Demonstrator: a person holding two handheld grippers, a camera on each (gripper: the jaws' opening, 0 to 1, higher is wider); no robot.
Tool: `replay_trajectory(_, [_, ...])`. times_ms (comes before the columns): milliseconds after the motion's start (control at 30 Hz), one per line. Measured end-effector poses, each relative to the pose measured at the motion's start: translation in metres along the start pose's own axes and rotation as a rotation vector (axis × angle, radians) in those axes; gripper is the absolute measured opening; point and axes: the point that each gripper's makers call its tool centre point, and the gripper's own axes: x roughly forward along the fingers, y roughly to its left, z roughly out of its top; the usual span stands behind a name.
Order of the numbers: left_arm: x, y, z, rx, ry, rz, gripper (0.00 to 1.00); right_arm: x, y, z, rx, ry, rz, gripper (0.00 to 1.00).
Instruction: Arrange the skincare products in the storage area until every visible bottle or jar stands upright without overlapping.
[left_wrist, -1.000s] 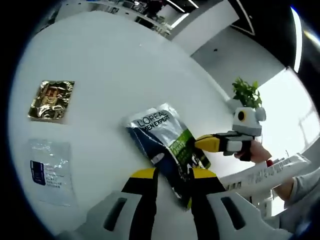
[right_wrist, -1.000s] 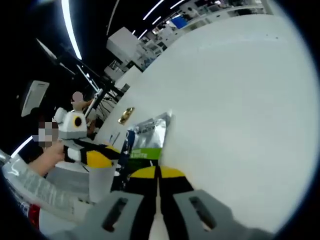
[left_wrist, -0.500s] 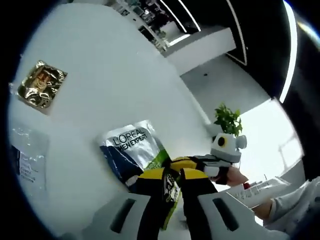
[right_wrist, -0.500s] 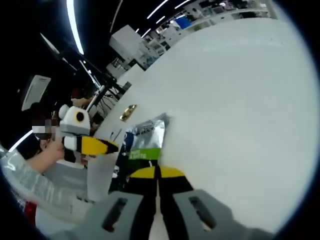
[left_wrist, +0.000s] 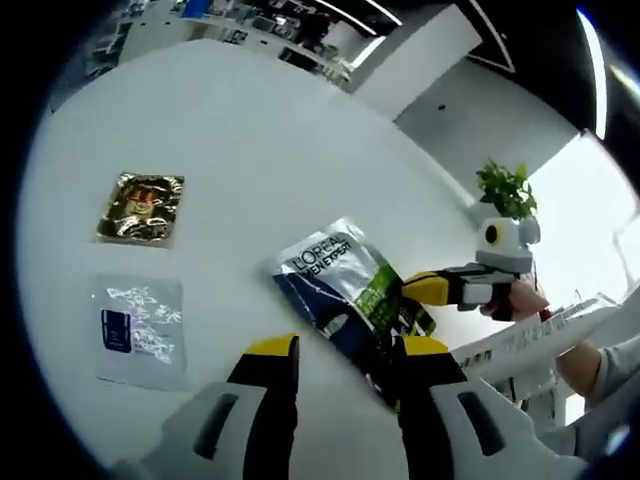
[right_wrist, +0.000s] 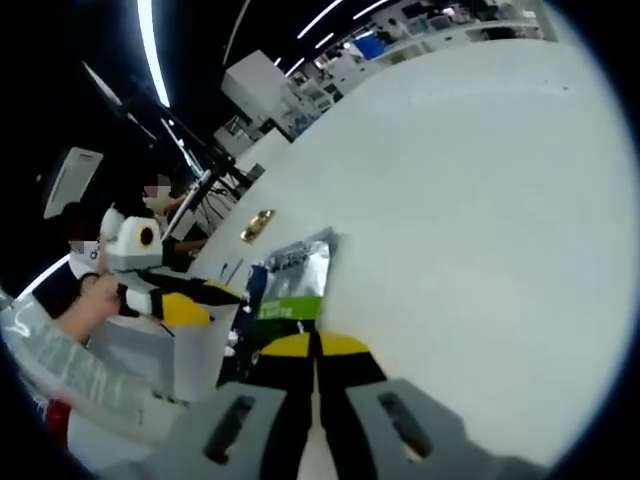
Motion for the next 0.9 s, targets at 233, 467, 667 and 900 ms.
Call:
replay_trajectory(233, [0.012, -0.011, 0.004, -0.013, 0.004, -0.039, 0.31, 0.000, 0.001, 0.000, -0.009, 0.005, -0.007, 0.01])
replay_trajectory(467, [0.022, -0.018, 0.006, -0.046, -0.025, -0.069, 0.30, 0.000, 0.001, -0.001, -0.004, 0.002, -0.007, 0.01])
replay_trajectory(667, [0.030, -0.020, 0.024, -0.260, -0.148, -0.146, 0.36, -0.001, 0.000, -0.001, 0.014, -0.006, -0.001, 0.01])
replay_trajectory(900, [0.036, -0.015, 0.031, -0.357, -0.175, -0.172, 0.30, -0.001, 0.001, -0.001, 0.019, -0.005, 0.003, 0.01])
